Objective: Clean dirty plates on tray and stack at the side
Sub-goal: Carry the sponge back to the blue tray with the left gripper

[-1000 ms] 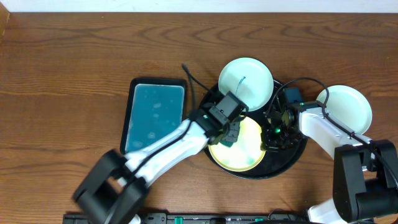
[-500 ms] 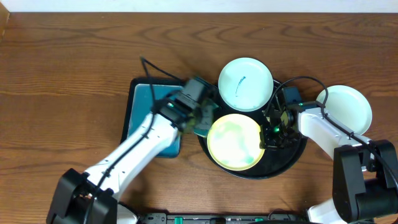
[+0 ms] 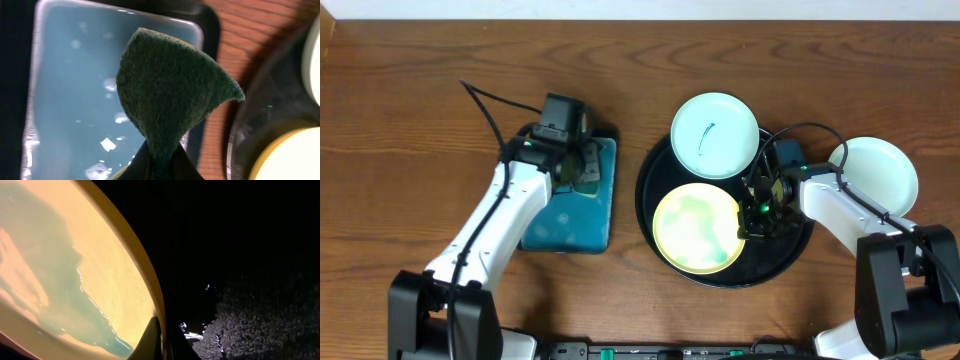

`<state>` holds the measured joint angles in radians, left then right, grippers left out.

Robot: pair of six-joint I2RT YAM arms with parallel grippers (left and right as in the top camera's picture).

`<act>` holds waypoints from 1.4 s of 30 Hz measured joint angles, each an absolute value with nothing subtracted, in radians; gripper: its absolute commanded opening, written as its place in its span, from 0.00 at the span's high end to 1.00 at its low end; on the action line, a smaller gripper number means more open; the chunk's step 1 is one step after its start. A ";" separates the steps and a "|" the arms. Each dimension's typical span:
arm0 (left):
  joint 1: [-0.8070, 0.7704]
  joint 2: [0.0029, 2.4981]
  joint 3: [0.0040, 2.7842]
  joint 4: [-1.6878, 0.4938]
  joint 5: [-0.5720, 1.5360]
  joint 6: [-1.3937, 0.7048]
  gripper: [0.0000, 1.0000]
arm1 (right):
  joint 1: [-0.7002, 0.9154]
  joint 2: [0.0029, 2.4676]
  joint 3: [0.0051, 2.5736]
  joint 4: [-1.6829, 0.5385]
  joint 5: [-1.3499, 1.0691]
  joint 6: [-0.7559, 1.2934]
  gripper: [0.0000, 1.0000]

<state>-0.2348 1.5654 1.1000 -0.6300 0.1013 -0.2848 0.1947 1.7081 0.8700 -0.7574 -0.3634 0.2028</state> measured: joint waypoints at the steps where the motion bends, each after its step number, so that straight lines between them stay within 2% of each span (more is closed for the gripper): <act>1: -0.225 1.575 1.100 -0.630 0.102 -0.279 0.93 | 0.195 1.708 0.870 -0.757 -0.363 0.203 0.99; 9: -0.190 1.703 1.098 -0.629 0.102 -0.244 0.93 | 0.195 1.708 0.870 -0.758 -0.363 0.203 0.99; 10: -0.190 1.721 1.097 -0.629 0.102 -0.241 0.85 | 0.195 1.708 0.870 -0.758 -0.363 0.203 0.99; 12: -0.190 1.761 1.097 -0.627 0.102 -0.238 0.47 | 0.195 1.708 0.870 -0.758 -0.363 0.203 0.99; 13: -0.190 1.779 1.095 -0.627 0.101 -0.233 0.39 | 0.195 1.708 0.870 -0.758 -0.363 0.203 0.99; 14: -0.190 1.793 1.092 -0.626 0.102 -0.230 0.38 | 0.195 1.708 0.870 -0.758 -0.363 0.203 0.99; 26: -0.190 1.781 1.087 -0.601 0.093 -0.231 0.34 | 0.195 1.708 0.870 -0.759 -0.363 0.203 0.99; 35: -0.190 1.736 1.089 -0.591 0.071 -0.231 0.36 | 0.195 1.708 0.870 -0.759 -0.363 0.203 0.99; 42: -0.190 1.736 1.089 -0.525 0.068 -0.231 0.56 | 0.195 1.708 0.870 -0.759 -0.363 0.203 0.99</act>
